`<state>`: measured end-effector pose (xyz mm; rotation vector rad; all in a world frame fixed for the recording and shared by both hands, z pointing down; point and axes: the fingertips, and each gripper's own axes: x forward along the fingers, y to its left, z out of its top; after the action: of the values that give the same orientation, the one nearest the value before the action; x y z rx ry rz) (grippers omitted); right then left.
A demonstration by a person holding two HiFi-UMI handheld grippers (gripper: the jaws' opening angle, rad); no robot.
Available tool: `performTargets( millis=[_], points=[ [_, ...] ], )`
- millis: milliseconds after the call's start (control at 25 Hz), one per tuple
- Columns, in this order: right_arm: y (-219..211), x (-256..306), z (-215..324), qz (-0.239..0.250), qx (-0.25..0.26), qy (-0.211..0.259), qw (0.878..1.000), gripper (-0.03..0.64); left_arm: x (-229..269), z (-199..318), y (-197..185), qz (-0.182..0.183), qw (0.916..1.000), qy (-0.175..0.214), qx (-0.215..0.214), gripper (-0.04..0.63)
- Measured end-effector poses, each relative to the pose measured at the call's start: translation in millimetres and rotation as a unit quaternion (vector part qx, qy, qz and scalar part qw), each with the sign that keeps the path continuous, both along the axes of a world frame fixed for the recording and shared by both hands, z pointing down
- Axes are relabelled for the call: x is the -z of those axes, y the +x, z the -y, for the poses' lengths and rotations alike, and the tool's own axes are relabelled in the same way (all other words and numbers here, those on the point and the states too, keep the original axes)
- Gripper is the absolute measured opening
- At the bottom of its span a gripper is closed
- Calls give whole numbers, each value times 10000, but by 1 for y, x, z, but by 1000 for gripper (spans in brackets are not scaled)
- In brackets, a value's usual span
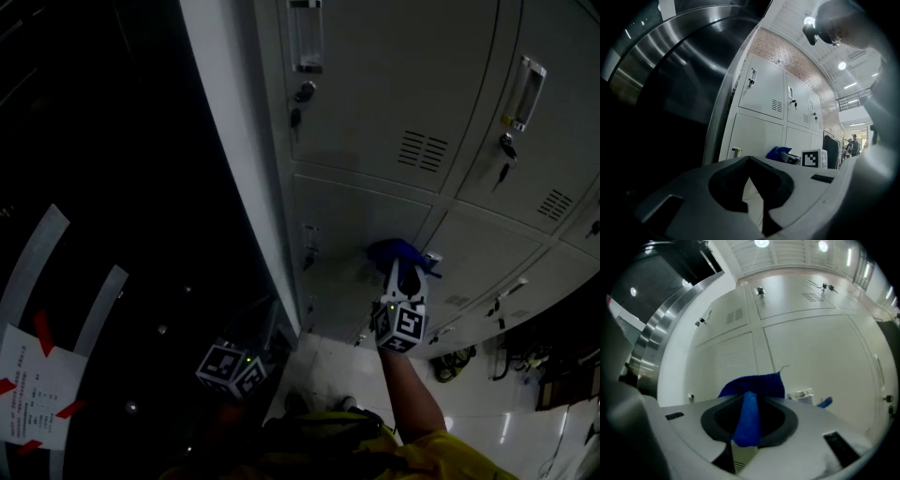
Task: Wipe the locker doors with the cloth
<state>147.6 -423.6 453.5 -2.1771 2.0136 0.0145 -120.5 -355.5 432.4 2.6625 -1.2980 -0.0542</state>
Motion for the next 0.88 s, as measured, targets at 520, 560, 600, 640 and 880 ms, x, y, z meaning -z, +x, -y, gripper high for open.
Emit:
performTargets(
  millis=[520, 560, 600, 640, 880],
  points=[
    [-169, -85, 78, -456, 1573, -816, 9831, 95, -5, -12, -35, -22, 9994, -178, 296, 0],
    [-150, -84, 70, -368, 1466, -794, 9853, 95, -6, -10, -34, -20, 9995, -194, 267, 0],
    [-128, -83, 62, -317, 1330, -770, 9876, 95, -7, -8, -31, -9, 9995, -202, 222, 0],
    [-103, -82, 53, -314, 1145, -745, 9901, 95, -8, -6, -27, -2, 9997, -199, 165, 0],
    [35, -75, -1, -342, -124, -736, 9966, 95, -13, 4, 0, 25, 9997, -163, -165, 0]
  ],
)
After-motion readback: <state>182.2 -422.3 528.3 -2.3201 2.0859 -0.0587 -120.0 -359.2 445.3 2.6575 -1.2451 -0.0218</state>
